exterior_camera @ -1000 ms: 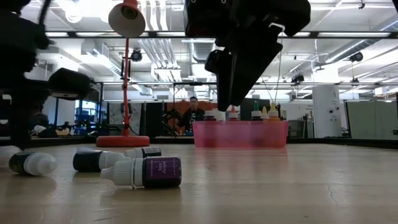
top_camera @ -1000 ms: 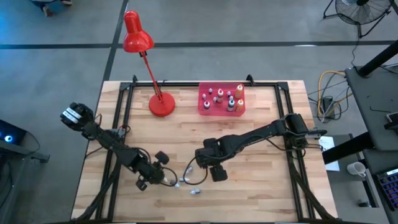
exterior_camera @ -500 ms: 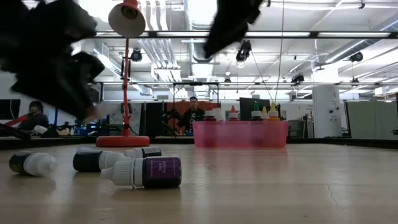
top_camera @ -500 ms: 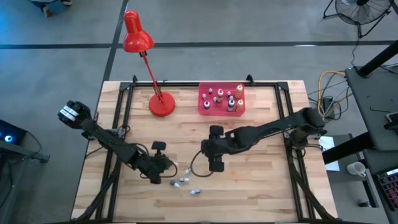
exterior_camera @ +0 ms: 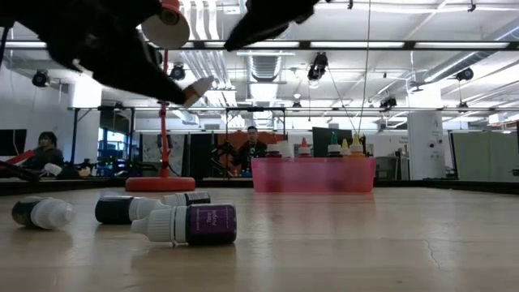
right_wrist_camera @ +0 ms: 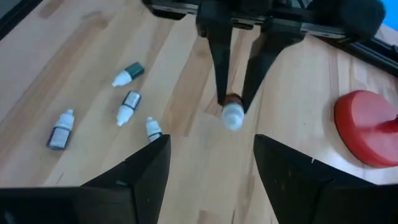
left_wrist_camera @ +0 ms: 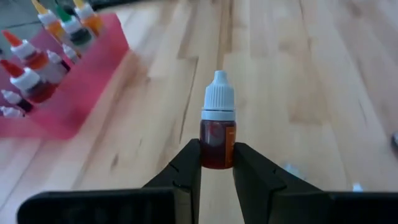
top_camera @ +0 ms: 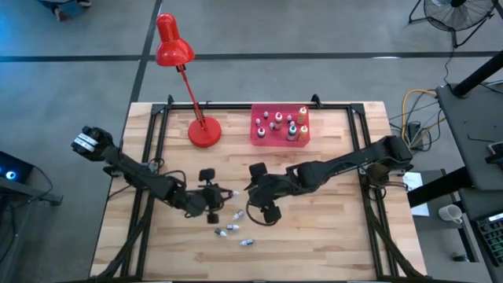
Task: Pick & Place food coloring
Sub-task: Put the small red food coloring bottle into the red bin
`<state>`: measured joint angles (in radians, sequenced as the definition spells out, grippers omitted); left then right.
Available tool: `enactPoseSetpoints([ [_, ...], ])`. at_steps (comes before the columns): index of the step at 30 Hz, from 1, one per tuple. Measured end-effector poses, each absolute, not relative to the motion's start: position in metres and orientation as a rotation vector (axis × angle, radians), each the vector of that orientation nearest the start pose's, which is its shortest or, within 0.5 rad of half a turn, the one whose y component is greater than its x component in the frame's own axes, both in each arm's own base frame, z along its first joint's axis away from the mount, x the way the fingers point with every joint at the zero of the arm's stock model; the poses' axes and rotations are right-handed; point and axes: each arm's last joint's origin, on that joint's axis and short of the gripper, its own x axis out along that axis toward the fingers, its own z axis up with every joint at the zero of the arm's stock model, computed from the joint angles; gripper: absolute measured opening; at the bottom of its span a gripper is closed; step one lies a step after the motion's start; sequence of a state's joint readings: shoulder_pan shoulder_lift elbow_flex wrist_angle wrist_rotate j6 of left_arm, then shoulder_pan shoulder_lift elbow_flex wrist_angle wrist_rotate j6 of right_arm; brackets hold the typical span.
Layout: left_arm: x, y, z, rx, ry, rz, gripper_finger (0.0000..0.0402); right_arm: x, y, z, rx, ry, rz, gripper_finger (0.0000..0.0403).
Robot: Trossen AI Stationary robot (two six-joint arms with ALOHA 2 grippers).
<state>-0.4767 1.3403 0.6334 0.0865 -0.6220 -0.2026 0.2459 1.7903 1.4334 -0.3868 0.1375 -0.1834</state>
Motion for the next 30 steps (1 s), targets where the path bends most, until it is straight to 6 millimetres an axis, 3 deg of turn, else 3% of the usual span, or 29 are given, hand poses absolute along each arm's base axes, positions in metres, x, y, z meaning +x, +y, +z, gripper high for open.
enactPoseSetpoints([
  [17,0.251,-0.099,0.212,0.129,0.357,0.173,0.0053,0.397,0.088,0.265,-0.312,0.673,0.051,0.0220],
  [30,0.253,-0.096,0.212,0.155,0.361,0.175,0.0053,0.396,0.086,0.263,-0.317,0.697,0.047,0.0169],
])
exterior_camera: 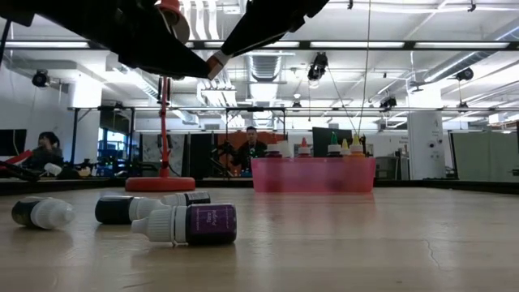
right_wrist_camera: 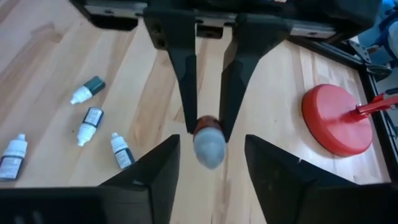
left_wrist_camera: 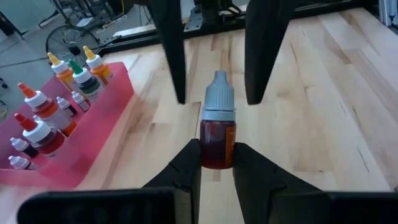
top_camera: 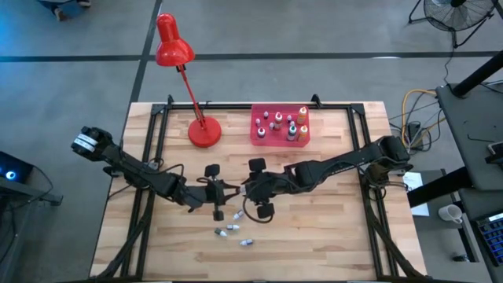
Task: Pick & Place food coloring
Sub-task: Put the small red food coloring bottle into the red bin
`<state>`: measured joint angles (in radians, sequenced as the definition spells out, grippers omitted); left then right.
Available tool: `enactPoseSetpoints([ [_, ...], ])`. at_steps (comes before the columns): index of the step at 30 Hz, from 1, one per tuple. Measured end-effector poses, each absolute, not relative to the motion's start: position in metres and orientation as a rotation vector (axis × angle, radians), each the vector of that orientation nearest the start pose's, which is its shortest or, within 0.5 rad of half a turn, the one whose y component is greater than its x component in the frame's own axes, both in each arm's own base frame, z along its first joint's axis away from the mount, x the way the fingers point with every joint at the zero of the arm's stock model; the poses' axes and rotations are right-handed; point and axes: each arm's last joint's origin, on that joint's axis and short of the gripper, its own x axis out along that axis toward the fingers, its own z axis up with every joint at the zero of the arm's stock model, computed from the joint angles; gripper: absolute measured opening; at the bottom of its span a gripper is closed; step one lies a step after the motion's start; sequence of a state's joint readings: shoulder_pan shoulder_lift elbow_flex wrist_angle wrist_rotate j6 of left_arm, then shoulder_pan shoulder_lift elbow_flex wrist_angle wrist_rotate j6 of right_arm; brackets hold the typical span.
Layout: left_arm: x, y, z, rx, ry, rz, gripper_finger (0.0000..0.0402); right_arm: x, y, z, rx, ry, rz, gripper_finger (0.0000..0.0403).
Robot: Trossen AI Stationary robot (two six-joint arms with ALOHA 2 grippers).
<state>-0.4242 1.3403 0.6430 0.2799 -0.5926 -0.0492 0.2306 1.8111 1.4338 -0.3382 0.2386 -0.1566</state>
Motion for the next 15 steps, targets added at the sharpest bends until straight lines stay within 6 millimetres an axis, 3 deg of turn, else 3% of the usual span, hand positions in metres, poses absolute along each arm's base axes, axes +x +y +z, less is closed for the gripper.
enactPoseSetpoints([
  [15,0.2532,-0.0947,0.2118,0.153,0.363,0.181,0.0053,0.3961,0.0839,0.2622,-0.265,0.702,0.026,0.0111],
])
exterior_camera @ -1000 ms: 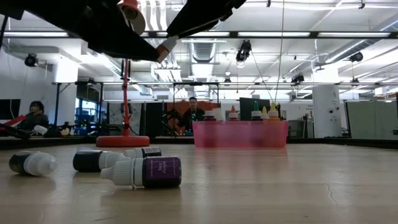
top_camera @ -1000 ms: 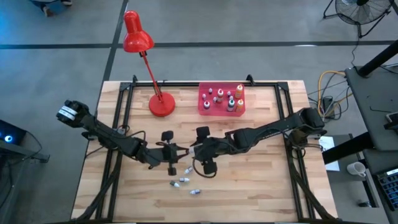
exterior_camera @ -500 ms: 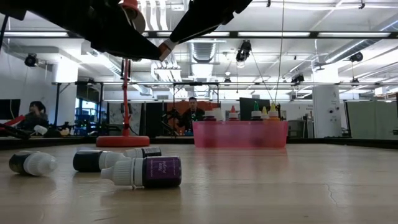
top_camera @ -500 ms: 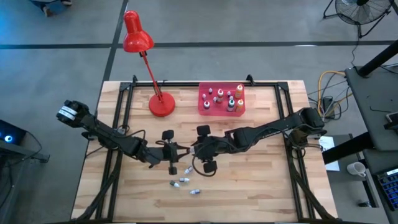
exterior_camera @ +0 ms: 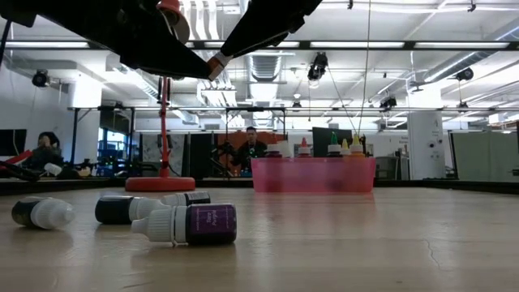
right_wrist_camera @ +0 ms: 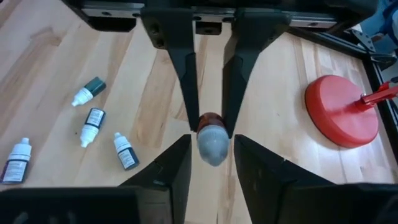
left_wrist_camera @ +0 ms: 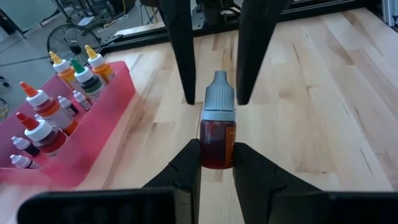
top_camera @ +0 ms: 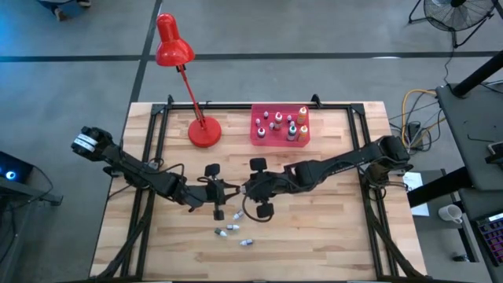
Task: Pick & Place food coloring
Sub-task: Put the small red food coloring bottle into the red bin
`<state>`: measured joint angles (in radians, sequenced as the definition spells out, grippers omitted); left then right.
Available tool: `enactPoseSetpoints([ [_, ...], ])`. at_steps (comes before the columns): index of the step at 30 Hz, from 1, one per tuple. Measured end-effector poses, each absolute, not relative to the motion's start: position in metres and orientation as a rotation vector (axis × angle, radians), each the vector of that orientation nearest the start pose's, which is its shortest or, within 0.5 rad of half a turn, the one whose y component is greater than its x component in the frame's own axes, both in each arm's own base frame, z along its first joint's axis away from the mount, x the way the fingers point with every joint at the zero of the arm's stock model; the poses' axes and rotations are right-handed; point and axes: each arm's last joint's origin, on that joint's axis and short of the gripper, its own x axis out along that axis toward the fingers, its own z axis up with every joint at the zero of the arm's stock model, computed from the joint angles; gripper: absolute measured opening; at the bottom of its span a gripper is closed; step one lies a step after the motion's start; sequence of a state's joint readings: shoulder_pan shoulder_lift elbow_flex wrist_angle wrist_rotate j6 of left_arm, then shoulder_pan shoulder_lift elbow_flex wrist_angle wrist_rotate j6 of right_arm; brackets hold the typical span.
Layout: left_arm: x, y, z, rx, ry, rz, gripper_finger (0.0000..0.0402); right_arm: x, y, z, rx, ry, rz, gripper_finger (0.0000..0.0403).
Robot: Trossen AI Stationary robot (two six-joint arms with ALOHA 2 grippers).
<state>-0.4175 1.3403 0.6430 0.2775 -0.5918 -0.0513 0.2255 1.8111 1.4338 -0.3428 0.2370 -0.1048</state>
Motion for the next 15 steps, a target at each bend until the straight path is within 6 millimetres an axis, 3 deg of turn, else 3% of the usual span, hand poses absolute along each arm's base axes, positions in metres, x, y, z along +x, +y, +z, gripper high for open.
enactPoseSetpoints([
  [15,0.2559,-0.0903,0.2136,0.142,0.363,0.196,0.0053,0.3961,0.0791,0.2620,-0.183,0.711,-0.015,0.0048],
])
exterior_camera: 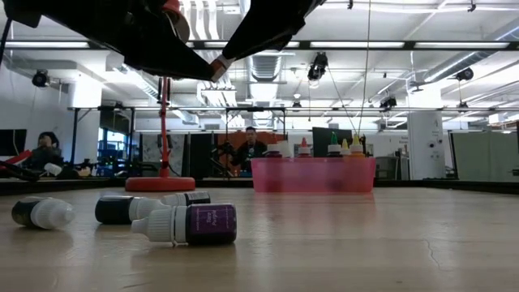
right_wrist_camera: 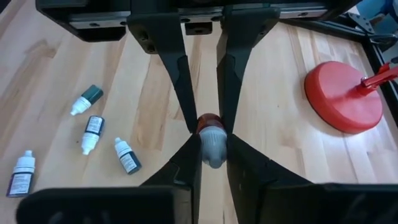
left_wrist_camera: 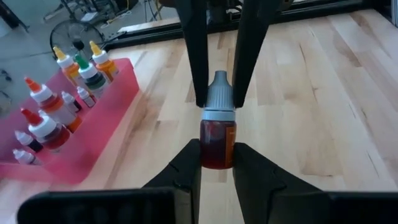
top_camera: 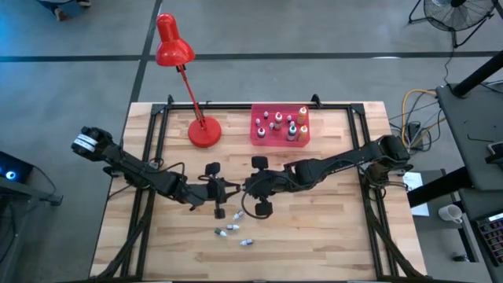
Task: Pick & Place food coloring
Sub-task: Put the small red food coloring bottle into the red bin
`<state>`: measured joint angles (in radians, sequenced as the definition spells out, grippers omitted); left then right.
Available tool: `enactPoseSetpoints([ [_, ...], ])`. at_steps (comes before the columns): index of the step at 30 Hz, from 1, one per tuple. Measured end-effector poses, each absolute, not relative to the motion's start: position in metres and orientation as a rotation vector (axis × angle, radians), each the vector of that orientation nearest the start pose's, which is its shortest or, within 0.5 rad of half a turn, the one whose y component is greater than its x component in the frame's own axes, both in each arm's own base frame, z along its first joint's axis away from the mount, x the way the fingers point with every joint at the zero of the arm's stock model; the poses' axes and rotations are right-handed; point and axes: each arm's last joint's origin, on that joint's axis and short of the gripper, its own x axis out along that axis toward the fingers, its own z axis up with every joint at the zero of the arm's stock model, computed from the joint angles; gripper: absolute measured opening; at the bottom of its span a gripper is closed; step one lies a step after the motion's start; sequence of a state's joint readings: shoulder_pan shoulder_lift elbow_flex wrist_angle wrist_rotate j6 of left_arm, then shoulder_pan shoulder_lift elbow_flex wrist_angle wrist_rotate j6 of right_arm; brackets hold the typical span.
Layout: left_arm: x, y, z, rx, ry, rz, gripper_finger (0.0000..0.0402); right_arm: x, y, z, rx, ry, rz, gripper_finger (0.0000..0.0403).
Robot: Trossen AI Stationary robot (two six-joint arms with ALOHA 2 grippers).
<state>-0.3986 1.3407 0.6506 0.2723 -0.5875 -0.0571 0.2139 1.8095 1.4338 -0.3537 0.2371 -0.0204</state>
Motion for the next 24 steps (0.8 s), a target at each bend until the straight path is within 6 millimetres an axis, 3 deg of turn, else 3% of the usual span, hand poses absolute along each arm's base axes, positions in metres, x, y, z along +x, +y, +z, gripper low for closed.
enactPoseSetpoints([
  [8,0.259,-0.080,0.210,-0.128,0.383,0.231,0.0054,0.396,0.069,0.260,-0.113,0.738,-0.074,0.0049],
  [20,0.257,-0.075,0.205,-0.169,0.429,0.262,0.0125,0.392,0.028,0.257,-0.111,0.829,-0.243,0.0047],
  [24,0.251,-0.074,0.196,-0.182,0.526,0.295,0.0141,0.379,0.009,0.263,-0.098,0.892,-0.367,0.0047],
])
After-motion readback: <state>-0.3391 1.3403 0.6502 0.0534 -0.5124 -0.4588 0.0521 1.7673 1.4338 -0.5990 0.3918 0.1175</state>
